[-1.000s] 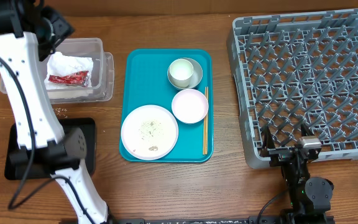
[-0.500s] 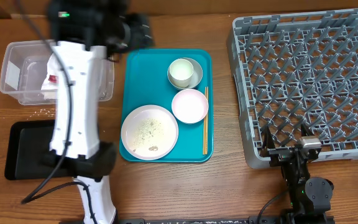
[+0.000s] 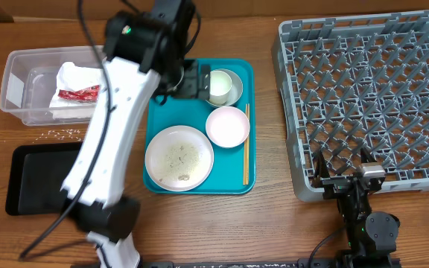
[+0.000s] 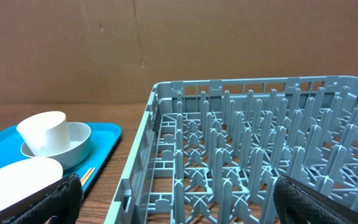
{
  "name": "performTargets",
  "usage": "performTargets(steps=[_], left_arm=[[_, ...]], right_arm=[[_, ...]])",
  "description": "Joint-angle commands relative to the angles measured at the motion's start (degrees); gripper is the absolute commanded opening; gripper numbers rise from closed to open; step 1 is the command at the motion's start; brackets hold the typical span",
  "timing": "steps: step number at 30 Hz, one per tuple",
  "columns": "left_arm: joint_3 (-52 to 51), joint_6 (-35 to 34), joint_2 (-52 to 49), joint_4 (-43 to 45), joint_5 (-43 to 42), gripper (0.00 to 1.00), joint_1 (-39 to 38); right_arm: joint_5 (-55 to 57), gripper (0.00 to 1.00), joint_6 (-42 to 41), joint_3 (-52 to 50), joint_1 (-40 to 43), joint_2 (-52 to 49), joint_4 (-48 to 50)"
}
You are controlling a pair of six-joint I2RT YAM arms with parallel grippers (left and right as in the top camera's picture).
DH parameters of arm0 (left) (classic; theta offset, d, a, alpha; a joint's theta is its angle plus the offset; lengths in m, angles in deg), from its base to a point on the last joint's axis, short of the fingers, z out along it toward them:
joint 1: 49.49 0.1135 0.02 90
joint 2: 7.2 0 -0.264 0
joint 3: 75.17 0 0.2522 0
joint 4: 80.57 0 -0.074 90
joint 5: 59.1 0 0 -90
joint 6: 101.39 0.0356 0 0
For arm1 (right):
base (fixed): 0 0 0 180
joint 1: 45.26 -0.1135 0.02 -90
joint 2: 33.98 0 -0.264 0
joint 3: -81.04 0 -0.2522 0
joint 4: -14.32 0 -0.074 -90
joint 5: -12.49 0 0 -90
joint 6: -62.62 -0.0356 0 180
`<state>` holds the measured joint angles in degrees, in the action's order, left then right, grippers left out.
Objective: Sort waste into correct bins and load items into the dishwasher
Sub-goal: 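Move the left gripper to the rim of the rice-covered white plate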
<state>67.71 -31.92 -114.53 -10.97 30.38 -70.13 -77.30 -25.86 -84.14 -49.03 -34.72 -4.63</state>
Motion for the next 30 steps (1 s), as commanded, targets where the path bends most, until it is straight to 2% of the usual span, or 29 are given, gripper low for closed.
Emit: performTargets(steps=[1,6,11,15,18,26,30], left_arm=[[-5.2,1.2,8.9,-0.2,1.1,1.00,0.7],[-12.8,-0.8,13.8,-0.1,1.1,1.00,0.6],[-18.5,-4.8,13.4,0.0,0.4,1.00,0.5],[-24.8,-5.4,13.0,2.1,-0.7,0.93,-0.4],[-30.0,-5.7,12.9,5.4,-1.0,0.84,-2.7],[-42.3,-6.8,12.8,19.6,0.0,0.84,-10.5],[-46.7,-9.6,12.8,24.7,9.2,0.84,-13.5]], right_arm=[[-0.2,1.00,0.0,-0.6,0.3,0.6,0.4],[-0.2,1.00,0.0,-0.6,0.3,0.6,0.4],[-0.3,1.00,0.0,-0.6,0.3,0.6,0.4],[-0.2,1.00,0.0,-0.6,0.3,0.6,0.4],[-0.3,1.00,0.0,-0.6,0.3,0.6,0.4],[-0.2,1.00,0.0,-0.6,0.3,0.6,0.4],[-0.2,1.00,0.0,-0.6,0.3,0.6,0.4]])
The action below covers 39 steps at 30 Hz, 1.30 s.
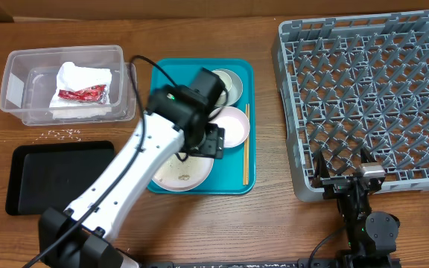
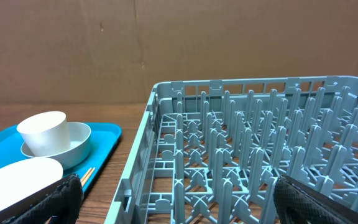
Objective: Sort waste into correct bins and load items into the dishwasher
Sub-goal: 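Move the left gripper to the rim of the rice-covered white plate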
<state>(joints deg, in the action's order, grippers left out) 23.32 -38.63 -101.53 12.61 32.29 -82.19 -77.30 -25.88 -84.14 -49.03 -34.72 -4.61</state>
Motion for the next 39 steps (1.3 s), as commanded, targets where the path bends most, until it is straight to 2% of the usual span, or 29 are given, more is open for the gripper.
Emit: performTargets(steps=[1,5,7,10,23,39], left_arm=[[-3.0,-3.5,-0.2,1.7,9.7,0.84,-1.9],[-5.5,-0.1,-0.2,5.1,13.9,0.82,-2.6],[-7.4,4.5,-0.2,8.1,13.6,0.81,-2.7],[-10.1,7.3,-0.2,11.2,13.0,0.81,-3.6],[-17.5,9.7,-0.5,20.6,12.5,0.77,-7.5],[-19.1,11.0,-8.2,21.7,10.1,0.71,-7.9]], right_arm=[[-0.2,1.00,0.0,-0.6,0.3,0.6,0.4],[-0.2,1.00,0.0,-0.6,0.3,0.6,0.4],[-0.2,1.00,0.0,-0.6,0.3,0.6,0.4],[-0.3,1.00,0.0,-0.6,0.3,0.6,0.4],[-0.3,1.00,0.0,-0.6,0.3,0.6,0.4],[-0.3,1.00,0.0,-0.6,0.3,0.6,0.4]])
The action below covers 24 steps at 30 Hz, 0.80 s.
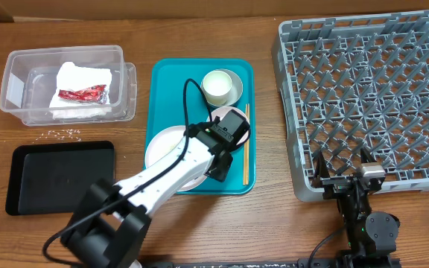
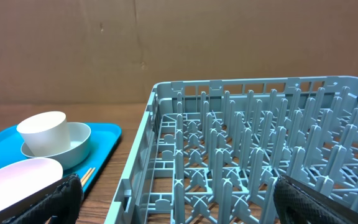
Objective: Sort waste into correct bins and load items into the dishwasher
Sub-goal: 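Move the left gripper to the rim of the rice-covered white plate, then grip the plate rim with the left gripper and lift it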
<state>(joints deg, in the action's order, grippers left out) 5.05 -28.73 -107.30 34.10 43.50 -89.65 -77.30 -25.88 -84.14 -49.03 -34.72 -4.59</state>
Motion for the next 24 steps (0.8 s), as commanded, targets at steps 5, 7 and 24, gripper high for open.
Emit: performTargets(steps=[5,7,24], left_arm=[[-0.8,0.8,-5.9,-0.2,-1.3,0.72,-0.4],[-0.8,0.6,-7.1,-0.2,-1.6,0.72,-0.4],[-0.8,-1.1,-7.9,0.4,-1.0,0.50,-0.4]], right_arm=[[-0.3,1.00,0.0,-0.6,0.3,0.6,0.3],[-0.2,1.00,0.0,-0.6,0.3,0.6,0.3],[-0.2,1.00,0.0,-0.6,0.3,0.6,0.3]])
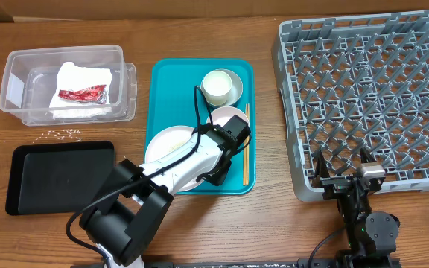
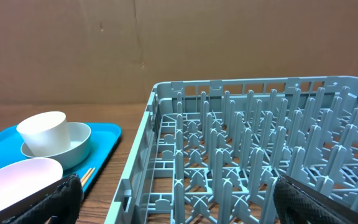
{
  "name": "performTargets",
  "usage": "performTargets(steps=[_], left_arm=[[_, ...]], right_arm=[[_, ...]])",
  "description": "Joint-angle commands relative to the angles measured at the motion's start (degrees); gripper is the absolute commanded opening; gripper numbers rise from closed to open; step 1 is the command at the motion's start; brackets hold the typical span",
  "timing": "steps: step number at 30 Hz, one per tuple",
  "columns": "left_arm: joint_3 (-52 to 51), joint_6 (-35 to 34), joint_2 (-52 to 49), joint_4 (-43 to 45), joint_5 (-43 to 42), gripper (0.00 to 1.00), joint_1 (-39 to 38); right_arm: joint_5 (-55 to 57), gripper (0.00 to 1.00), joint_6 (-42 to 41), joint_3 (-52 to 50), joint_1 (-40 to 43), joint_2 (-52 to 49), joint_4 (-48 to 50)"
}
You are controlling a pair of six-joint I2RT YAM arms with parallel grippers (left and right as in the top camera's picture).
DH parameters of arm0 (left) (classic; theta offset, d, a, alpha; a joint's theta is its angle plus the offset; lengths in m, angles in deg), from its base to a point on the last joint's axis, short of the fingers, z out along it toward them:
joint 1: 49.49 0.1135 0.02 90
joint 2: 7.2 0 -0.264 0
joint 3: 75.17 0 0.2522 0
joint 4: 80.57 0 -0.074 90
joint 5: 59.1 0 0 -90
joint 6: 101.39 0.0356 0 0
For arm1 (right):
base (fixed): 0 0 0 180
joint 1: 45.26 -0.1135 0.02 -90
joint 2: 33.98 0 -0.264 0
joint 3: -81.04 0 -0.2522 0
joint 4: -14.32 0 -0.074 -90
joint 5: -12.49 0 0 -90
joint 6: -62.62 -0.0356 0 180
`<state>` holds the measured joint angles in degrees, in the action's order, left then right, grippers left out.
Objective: Sort waste into correct bins and load items into the dishwasher
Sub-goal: 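Grip the plate rim with the left gripper and lift it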
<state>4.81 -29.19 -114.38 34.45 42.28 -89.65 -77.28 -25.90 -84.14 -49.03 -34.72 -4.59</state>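
Note:
A teal tray (image 1: 162, 74) holds a white cup (image 1: 217, 85) standing in a pale bowl, a pink bowl (image 1: 222, 115), a white plate (image 1: 168, 152) with food residue, and wooden chopsticks (image 1: 246, 149). My left gripper (image 1: 218, 167) is low over the tray's lower right, between the plate and the chopsticks, covering part of the pink bowl; its fingers are hidden under its body. My right gripper (image 2: 179, 193) stands open and empty at the near edge of the grey dish rack (image 1: 367, 97). In the right wrist view the cup (image 2: 41, 132) and the rack (image 2: 260, 155) also show.
A clear plastic bin (image 1: 21, 71) at the back left holds a crumpled napkin and a red wrapper (image 1: 80, 93). A black tray (image 1: 58, 175) lies at the front left, with crumbs (image 1: 62, 134) on the wood above it.
My left arm's lower links have shifted right and closer to the tray. Its gripper stays over the tray's lower right by the pink bowl and chopsticks. The right arm has not moved.
My left gripper was first at the tray's far left corner beside the cup and bowl. Then it was over the plate and pink bowl in the middle. After that it was low at the lower right by the chopsticks, where it remains.

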Motion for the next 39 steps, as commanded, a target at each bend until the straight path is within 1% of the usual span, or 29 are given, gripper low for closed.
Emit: performTargets(steps=[1,6,12,16,19,23,28,30,32,37,39], left_arm=[[-0.5,-0.7,-0.8,0.0,0.2,0.47,-0.4],[-0.3,-1.7,-0.8,-0.2,0.3,0.36,-1.0],[-0.3,-2.6,-0.8,-0.2,2.8,0.35,-4.3],[-0.3,-3.6,-0.8,-0.1,4.2,0.30,-6.1],[-0.4,-4.8,-0.8,0.0,4.2,0.31,-6.1],[-0.4,-5.0,-0.8,0.7,4.1,0.26,-5.3],[-0.4,-4.9,-0.8,1.1,4.2,0.26,-5.1],[-0.4,-4.9,-0.8,1.2,4.3,0.24,-5.1],[-0.4,-4.9,-0.8,1.6,4.3,0.16,-5.1],[-0.4,-4.9,-0.8,2.3,4.3,0.15,-5.1],[-0.4,-4.9,-0.8,2.3,4.3,0.11,-5.1]], right_arm=[[-0.3,1.00,0.1,-0.6,0.3,0.6,0.3],[-0.3,1.00,0.1,-0.6,0.3,0.6,0.3],[-0.3,1.00,0.1,-0.6,0.3,0.6,0.3],[-0.3,1.00,0.1,-0.6,0.3,0.6,0.3],[-0.3,1.00,0.1,-0.6,0.3,0.6,0.3],[-0.3,1.00,0.1,-0.6,0.3,0.6,0.3],[-0.3,1.00,0.1,-0.6,0.3,0.6,0.3],[-0.3,1.00,0.1,-0.6,0.3,0.6,0.3],[-0.3,1.00,0.1,-0.6,0.3,0.6,0.3],[-0.3,1.00,0.1,-0.6,0.3,0.6,0.3],[-0.3,1.00,0.1,-0.6,0.3,0.6,0.3]])
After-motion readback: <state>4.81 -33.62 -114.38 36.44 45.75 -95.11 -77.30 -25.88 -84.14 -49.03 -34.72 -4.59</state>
